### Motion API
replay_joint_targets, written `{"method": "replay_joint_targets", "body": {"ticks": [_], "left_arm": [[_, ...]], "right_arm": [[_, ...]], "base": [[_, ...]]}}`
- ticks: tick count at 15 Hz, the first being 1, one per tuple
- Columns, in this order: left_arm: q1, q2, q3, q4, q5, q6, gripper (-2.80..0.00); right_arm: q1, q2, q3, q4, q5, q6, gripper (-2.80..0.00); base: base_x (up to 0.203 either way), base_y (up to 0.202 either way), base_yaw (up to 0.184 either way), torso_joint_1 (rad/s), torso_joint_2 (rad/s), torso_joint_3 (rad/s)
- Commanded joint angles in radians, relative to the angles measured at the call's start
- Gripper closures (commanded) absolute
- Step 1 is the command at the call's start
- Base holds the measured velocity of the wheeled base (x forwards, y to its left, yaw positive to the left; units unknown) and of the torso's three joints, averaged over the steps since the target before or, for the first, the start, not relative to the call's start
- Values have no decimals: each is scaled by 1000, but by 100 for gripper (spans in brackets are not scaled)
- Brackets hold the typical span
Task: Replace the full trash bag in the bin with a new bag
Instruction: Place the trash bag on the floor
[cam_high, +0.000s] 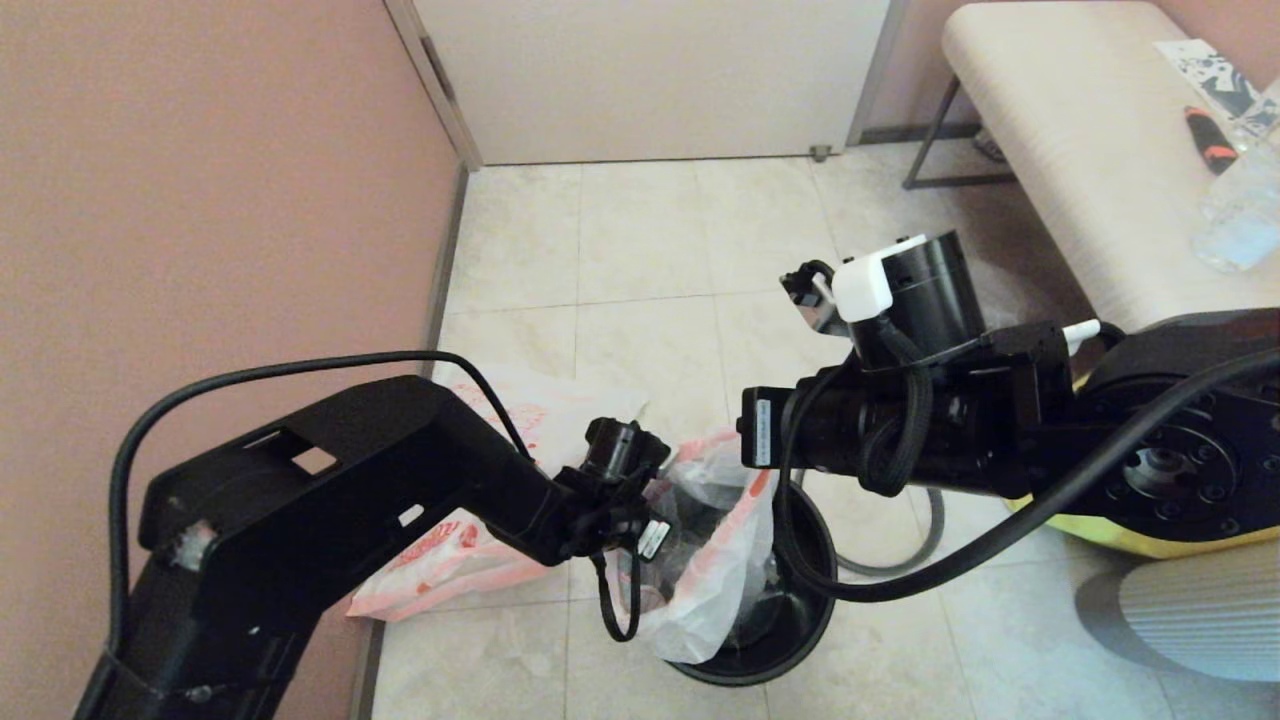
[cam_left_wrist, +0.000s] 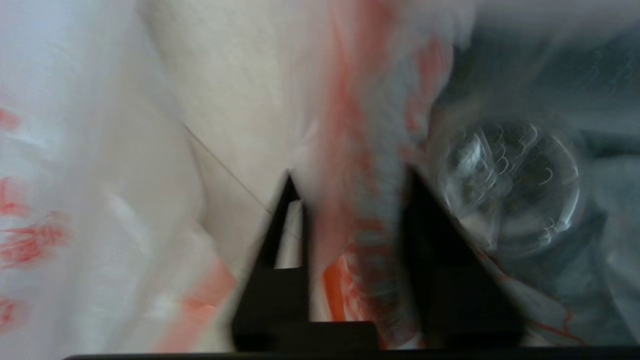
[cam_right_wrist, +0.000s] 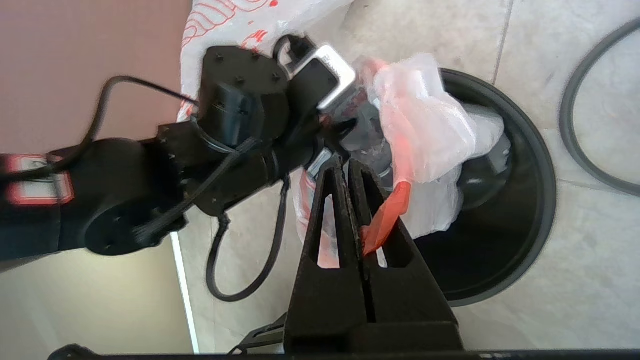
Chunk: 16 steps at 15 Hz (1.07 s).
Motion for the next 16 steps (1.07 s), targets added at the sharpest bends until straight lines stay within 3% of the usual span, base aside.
{"method": "replay_joint_targets", "body": {"ticks": [1,9,10,13,16], "left_arm": [[-4,-67,10,-16,0,-10,-280],[-51,-440,235,-17,-11,-115,-280],[-47,-487,303,-18,-14,-126,0],[5,-584,508,-40,-18,-169,0],[64,-634,758,-167,-19,-227,0]], "right_arm": [[2,-13,1,18,-2,2,0],[7,-67,0,75,-11,-10,0],[7,-84,0,76,-11,-16,0],[9,-157,-10,71,-10,-48,0],[20,-228,-70,76,-11,-186,0]], "base": [[0,0,0,0,0,0],[0,0,0,0,0,0],[0,0,0,0,0,0],[0,0,0,0,0,0],[0,0,0,0,0,0]]}}
